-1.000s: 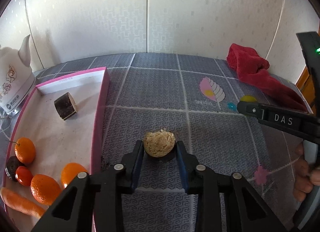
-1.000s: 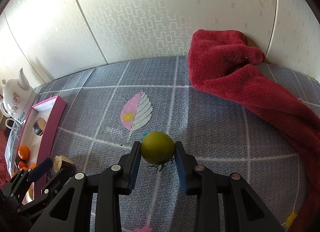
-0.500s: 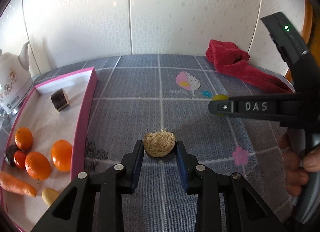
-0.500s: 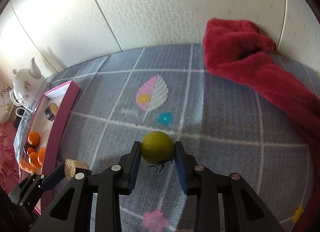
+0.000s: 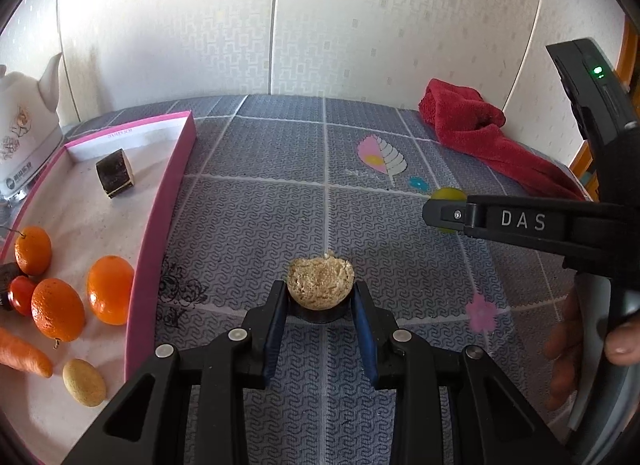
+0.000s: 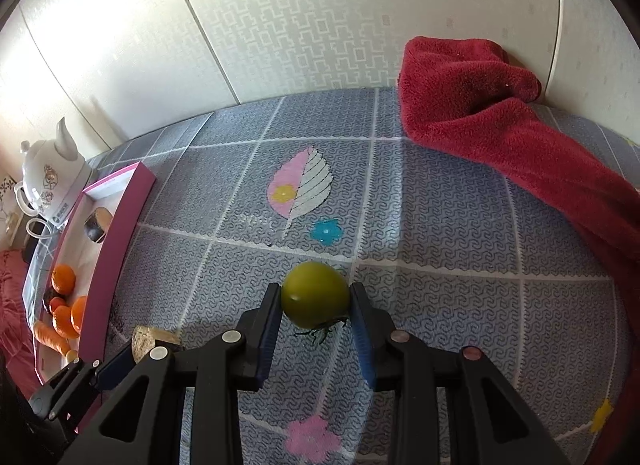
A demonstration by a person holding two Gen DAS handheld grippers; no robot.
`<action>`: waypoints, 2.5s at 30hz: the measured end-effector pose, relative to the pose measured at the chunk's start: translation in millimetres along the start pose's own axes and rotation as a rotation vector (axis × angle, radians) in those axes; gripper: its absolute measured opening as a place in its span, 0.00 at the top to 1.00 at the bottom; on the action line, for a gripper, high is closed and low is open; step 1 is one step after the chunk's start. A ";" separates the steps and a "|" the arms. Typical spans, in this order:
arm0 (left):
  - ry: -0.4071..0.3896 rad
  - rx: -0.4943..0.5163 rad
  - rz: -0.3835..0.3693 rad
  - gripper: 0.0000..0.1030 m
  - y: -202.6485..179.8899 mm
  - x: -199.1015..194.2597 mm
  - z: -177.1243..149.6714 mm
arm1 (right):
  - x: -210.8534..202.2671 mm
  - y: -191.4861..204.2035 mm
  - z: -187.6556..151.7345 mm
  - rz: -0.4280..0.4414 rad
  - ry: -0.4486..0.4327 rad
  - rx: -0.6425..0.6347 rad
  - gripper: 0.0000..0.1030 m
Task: Organize fruits
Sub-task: 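Lift and carry the green fruit and wooden slice over the pink tray with both tools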
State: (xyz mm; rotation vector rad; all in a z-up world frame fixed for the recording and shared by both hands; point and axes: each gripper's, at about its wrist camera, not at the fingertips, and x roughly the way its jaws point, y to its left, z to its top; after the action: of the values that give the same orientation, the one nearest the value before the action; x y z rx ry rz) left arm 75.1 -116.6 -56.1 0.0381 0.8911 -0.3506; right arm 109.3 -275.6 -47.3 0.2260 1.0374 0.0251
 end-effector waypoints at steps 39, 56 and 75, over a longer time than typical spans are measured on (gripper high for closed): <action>-0.123 0.009 -0.014 0.69 -6.8 -46.6 4.0 | -11.5 21.4 -13.3 -0.092 -0.022 -0.031 0.68; -0.174 -0.114 0.007 0.69 31.6 -66.0 12.9 | -29.3 63.4 -7.4 0.051 -0.088 -0.072 0.68; -0.201 -0.205 0.159 0.69 113.2 -98.2 28.8 | -44.1 113.4 -5.6 0.186 -0.171 -0.115 0.68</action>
State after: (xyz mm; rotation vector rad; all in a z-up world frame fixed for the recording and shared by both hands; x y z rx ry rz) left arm 76.0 12.8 24.7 -0.1129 0.7153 -0.1109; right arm 91.7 -169.5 9.9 0.2158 0.8396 0.2290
